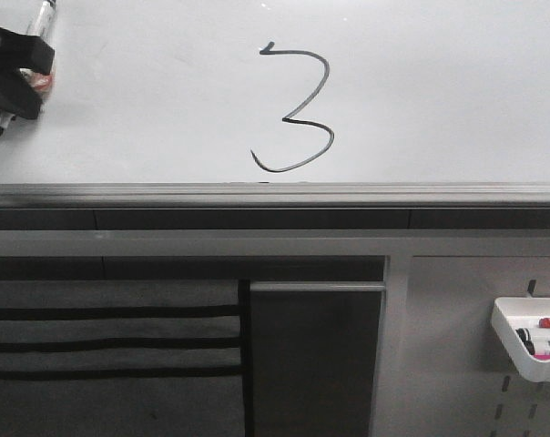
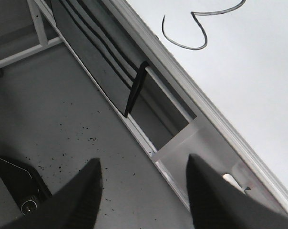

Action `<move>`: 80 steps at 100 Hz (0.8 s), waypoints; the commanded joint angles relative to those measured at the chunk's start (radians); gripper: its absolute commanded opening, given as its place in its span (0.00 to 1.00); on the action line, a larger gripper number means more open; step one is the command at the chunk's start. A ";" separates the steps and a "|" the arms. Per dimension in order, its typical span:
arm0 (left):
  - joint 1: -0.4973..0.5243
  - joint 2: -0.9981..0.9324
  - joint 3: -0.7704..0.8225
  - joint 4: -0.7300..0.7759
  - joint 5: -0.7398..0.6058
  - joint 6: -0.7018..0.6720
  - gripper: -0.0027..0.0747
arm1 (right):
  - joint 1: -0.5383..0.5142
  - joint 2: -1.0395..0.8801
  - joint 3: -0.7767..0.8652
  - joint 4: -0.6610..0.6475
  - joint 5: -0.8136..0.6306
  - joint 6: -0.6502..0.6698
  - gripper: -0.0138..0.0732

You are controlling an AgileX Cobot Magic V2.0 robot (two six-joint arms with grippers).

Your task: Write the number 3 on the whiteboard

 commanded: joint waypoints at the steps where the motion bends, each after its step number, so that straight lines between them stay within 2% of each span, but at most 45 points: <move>1: 0.001 -0.026 -0.034 -0.017 -0.071 -0.009 0.01 | -0.008 -0.008 -0.026 0.030 -0.056 0.003 0.56; 10: 0.001 -0.026 -0.034 -0.017 -0.069 -0.009 0.06 | -0.008 -0.008 -0.026 0.041 -0.056 0.003 0.56; 32: 0.001 -0.026 -0.034 -0.017 -0.069 -0.009 0.26 | -0.008 -0.008 -0.026 0.049 -0.056 0.003 0.56; 44: 0.001 -0.026 -0.034 -0.017 -0.069 -0.009 0.29 | -0.008 -0.008 -0.026 0.049 -0.049 0.003 0.56; 69: 0.001 -0.026 -0.034 -0.017 -0.069 -0.009 0.29 | -0.008 -0.008 -0.026 0.067 -0.043 0.003 0.56; 80: 0.001 -0.026 -0.034 0.023 -0.069 0.005 0.33 | -0.008 -0.010 -0.026 0.072 -0.039 0.003 0.56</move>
